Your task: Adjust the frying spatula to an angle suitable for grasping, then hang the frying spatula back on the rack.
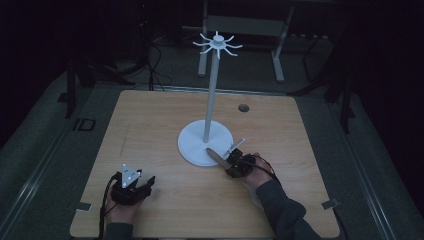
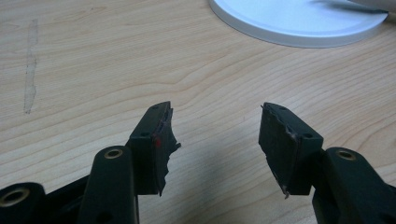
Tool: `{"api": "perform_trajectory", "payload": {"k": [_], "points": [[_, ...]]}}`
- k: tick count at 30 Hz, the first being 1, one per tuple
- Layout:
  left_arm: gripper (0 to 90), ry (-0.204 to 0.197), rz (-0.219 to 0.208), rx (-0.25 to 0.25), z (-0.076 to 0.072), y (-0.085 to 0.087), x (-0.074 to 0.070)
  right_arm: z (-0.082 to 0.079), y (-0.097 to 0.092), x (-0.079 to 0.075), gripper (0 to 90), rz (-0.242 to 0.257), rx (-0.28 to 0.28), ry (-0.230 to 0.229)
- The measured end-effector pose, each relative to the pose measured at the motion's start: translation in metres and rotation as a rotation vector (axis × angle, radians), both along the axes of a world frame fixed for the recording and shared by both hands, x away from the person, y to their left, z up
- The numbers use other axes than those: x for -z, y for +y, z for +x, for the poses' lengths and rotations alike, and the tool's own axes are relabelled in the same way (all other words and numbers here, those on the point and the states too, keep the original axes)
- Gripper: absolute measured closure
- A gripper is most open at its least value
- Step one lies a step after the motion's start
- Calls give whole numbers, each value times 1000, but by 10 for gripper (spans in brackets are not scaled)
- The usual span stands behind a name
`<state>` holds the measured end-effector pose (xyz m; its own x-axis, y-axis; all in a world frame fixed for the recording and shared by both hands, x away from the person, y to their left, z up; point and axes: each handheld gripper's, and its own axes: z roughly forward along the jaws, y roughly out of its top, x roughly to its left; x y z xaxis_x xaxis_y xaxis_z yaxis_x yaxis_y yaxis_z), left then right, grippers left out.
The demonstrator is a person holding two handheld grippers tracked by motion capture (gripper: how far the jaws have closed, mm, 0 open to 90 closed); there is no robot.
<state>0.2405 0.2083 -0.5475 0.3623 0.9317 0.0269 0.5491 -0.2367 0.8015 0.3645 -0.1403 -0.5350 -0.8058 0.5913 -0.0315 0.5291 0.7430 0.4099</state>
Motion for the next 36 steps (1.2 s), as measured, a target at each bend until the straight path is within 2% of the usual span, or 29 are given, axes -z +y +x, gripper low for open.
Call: {"api": "perform_trajectory", "payload": {"k": [5, 10, 18, 20, 25, 30, 36], "points": [[449, -4, -4, -1, 0, 1, -1, -4, -1, -2, 744, 9, -3, -15], [449, -9, -8, 1, -1, 1, -1, -8, -9, -9, 744, 52, 14, -43], [449, -11, -10, 4, -1, 2, -1, -12, -14, -14, 745, 72, 19, -75], [449, -13, -14, 1, -1, 2, -1, -15, -17, -18, 745, 92, 22, -95], [449, -17, -17, 2, -2, 2, -1, -15, -20, -22, 745, 112, 33, -109], [449, -21, -18, 3, -4, 3, -2, -18, -33, -40, 745, 185, 59, -161], [449, -26, -18, 5, -6, 2, -2, -19, -41, -51, 745, 231, 75, -196]]}}
